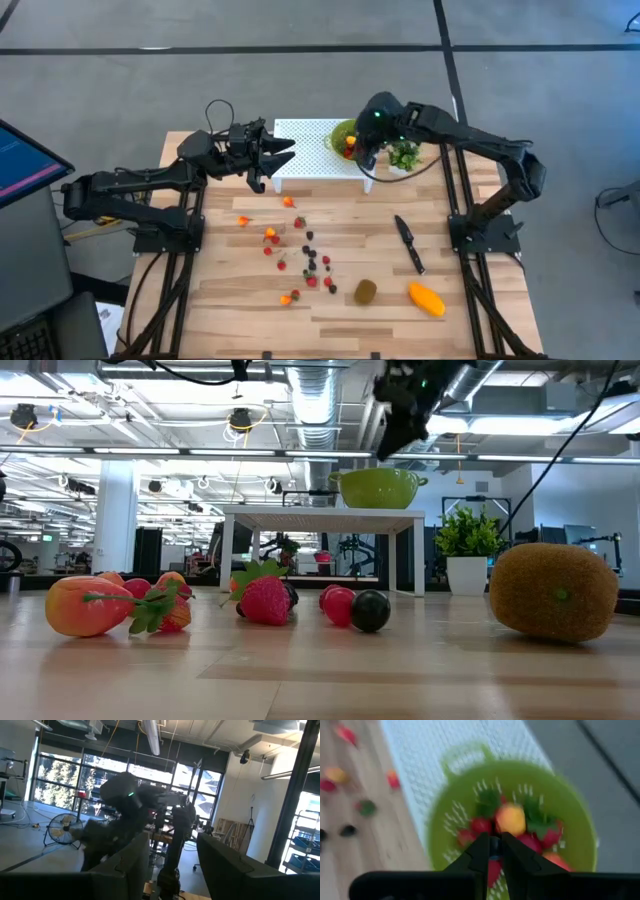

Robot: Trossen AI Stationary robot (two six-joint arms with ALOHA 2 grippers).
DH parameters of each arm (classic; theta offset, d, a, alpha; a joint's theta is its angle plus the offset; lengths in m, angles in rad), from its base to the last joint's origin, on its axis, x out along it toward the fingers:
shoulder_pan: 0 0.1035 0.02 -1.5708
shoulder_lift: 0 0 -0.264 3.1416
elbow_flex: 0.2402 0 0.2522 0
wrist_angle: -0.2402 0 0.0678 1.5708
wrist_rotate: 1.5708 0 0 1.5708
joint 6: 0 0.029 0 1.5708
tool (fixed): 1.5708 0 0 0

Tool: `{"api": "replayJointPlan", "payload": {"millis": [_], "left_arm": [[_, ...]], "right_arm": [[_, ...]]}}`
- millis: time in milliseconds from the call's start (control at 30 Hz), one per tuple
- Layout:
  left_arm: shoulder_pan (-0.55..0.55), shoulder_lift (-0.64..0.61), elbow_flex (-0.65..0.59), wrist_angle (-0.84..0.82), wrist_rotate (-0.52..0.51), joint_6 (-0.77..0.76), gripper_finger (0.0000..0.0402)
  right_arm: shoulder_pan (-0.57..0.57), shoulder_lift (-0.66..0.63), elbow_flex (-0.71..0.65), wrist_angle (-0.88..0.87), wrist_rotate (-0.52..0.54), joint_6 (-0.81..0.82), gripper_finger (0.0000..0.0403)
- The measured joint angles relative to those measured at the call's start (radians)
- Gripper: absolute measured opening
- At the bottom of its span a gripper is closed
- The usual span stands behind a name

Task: Pick & Place Fruit
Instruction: Put the black blueberry into the green strainer bowl, then put the red raspberry into the green strainer bowl

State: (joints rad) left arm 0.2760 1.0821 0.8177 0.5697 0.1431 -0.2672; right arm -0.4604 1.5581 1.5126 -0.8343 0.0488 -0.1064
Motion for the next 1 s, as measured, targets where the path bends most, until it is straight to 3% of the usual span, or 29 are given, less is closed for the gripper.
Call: {"api": "replayJointPlan", "payload": {"millis": [467, 1000], "left_arm": [[0.000, 0.000, 0.000, 0.000, 0.000, 0.000, 0.0159], [0.000, 0.000, 0.000, 0.000, 0.000, 0.000, 0.0159]], "right_arm": [[-0.083, 0.104, -0.003, -0.071, -0.018, -0.001, 0.0052], [-0.077, 0.070, -0.002, -0.025, -0.018, 0.006, 0.0115]]}}
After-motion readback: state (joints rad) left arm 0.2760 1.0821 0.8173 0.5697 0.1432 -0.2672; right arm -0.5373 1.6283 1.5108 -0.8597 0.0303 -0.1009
